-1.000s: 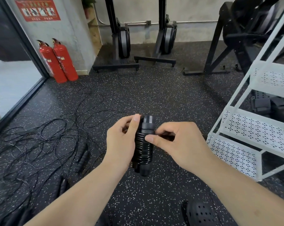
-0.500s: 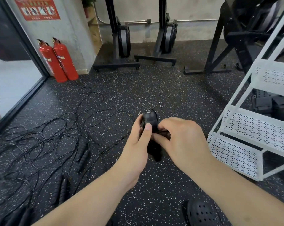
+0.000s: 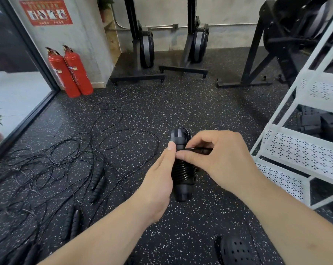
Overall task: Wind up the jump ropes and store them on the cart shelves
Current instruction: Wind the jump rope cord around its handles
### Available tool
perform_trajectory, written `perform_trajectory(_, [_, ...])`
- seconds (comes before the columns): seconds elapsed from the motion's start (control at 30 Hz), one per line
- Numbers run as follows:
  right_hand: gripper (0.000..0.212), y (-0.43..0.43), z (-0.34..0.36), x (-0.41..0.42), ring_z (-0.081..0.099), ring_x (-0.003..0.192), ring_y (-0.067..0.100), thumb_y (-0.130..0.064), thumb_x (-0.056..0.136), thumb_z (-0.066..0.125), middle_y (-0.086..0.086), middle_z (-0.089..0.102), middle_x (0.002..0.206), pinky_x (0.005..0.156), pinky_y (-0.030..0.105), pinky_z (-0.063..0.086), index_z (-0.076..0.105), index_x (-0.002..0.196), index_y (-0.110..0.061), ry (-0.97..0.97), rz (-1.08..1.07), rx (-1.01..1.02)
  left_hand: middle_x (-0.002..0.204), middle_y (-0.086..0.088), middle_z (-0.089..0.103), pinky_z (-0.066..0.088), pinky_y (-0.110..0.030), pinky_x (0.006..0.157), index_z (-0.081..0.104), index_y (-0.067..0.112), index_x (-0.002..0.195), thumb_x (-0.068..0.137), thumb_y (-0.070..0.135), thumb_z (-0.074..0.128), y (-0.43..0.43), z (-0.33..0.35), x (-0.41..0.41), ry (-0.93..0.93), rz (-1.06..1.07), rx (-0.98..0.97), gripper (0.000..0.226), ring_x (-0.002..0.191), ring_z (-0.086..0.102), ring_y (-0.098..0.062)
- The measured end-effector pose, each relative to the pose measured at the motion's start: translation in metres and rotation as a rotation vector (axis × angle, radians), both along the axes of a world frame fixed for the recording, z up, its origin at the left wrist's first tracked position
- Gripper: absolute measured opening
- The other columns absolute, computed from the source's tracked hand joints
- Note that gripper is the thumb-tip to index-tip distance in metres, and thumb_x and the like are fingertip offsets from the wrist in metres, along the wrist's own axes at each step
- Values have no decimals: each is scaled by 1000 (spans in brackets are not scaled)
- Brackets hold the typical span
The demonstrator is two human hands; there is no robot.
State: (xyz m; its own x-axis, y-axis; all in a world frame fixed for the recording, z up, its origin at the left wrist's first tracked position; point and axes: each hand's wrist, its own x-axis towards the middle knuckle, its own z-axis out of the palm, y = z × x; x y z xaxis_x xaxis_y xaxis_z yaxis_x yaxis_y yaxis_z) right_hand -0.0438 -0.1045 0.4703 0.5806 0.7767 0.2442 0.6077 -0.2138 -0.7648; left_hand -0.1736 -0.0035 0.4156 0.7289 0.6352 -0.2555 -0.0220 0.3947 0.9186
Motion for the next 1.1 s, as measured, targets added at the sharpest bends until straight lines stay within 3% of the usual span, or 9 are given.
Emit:
perform_trajectory(0.23, [41, 0, 5, 13, 72, 82, 6, -53, 68, 96, -13, 77, 92, 85, 39, 61, 74, 99, -38, 211, 0, -97, 132, 0, 75, 45, -57, 118, 69, 33, 135, 98, 65, 54, 5, 1, 3, -15, 49, 85, 51, 131, 66, -28])
perform_trajectory(0.33, [43, -4, 8, 21, 68, 74, 8, -39, 72, 95, -5, 78, 95, 77, 35, 57, 77, 110, -32, 382, -11, -48, 126, 3, 77, 51, -54, 113, 65, 31, 138, 96, 66, 50, 9, 4, 3, -16, 74, 155, 56, 124, 69, -25])
perform_trajectory(0.5, [50, 5, 2, 3, 71, 81, 15, -9, 85, 82, 8, 81, 107, 82, 26, 59, 66, 133, -15, 972, -79, 345, 119, 13, 76, 50, -26, 97, 62, 36, 135, 94, 66, 43, 7, 6, 3, 13, 41, 303, 54, 112, 69, -2])
perform_trajectory(0.6, [38, 12, -7, -12, 70, 77, 13, -4, 92, 75, 13, 80, 112, 76, 23, 62, 67, 129, -3, 1265, -183, 529, 117, 24, 73, 47, -8, 86, 61, 42, 132, 94, 65, 40, 4, 7, 3, 18, 58, 375, 49, 108, 65, 10])
perform_trajectory(0.67, [26, 17, -15, -19, 68, 71, 13, -2, 96, 71, 13, 80, 100, 71, 23, 62, 72, 122, 1, 1324, -255, 540, 115, 28, 72, 43, -1, 81, 59, 41, 134, 96, 62, 39, 5, 7, 2, 18, 76, 418, 48, 106, 63, 13])
perform_trajectory(0.77, [21, 22, -20, -22, 71, 72, 12, -3, 102, 66, 8, 80, 96, 70, 24, 60, 75, 120, -8, 1243, -291, 442, 120, 28, 70, 45, -6, 90, 55, 40, 140, 101, 57, 37, 7, 7, -1, 26, 50, 483, 47, 114, 62, 12])
perform_trajectory(0.9, [24, 21, -14, -22, 73, 94, 1, -19, 109, 59, -14, 81, 105, 84, 28, 56, 81, 112, -30, 742, -284, 254, 132, 26, 66, 43, -6, 97, 50, 36, 150, 105, 55, 37, 10, 1, -4, 49, 3, 563, 51, 126, 58, 9])
perform_trajectory(1.03, [23, 17, -4, -26, 69, 95, -8, -47, 102, 65, -21, 79, 102, 86, 21, 50, 80, 106, -31, 620, -251, 321, 134, 29, 64, 44, -16, 104, 44, 35, 155, 107, 55, 40, 13, -2, -4, 90, -2, 643, 52, 127, 57, 8])
perform_trajectory(1.1, [17, 16, -4, -26, 70, 98, -8, -44, 98, 72, -23, 78, 103, 89, 20, 51, 79, 108, -32, 575, -250, 336, 136, 29, 63, 45, -24, 108, 42, 36, 156, 107, 54, 41, 14, -4, -4, 104, -2, 677, 52, 128, 58, 6])
